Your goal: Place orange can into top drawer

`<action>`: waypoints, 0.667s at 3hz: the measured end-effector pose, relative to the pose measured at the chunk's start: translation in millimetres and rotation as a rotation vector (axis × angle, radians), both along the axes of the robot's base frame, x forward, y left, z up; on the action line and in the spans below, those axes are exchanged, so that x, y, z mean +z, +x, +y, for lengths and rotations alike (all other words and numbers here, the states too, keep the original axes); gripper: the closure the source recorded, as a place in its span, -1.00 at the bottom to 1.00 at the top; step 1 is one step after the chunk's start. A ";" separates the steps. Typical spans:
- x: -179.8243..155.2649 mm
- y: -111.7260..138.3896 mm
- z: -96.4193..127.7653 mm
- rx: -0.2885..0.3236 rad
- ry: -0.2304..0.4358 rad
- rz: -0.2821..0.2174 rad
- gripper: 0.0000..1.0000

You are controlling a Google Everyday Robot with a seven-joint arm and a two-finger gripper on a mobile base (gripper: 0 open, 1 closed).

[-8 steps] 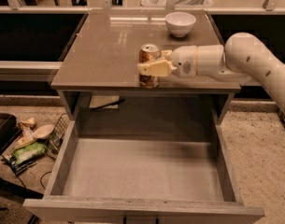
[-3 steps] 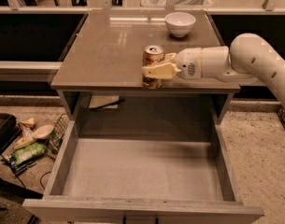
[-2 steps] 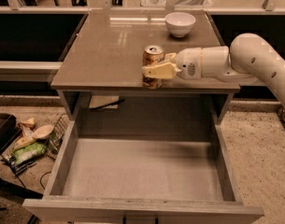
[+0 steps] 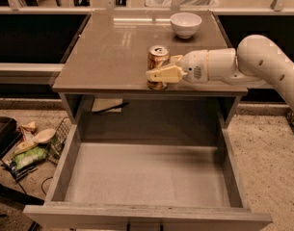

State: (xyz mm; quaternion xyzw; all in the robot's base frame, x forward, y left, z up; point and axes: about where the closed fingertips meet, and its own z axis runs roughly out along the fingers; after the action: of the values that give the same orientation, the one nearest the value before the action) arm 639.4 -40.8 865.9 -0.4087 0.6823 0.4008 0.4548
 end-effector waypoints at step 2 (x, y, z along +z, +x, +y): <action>-0.2 -0.4 3.0 0.005 0.001 0.001 -0.64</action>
Offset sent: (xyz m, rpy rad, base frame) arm 0.0000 0.0000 0.0000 0.0000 0.0000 0.0001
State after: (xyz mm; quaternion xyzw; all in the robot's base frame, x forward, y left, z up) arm 639.0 -37.9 865.7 -0.4102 0.6813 0.4022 0.4537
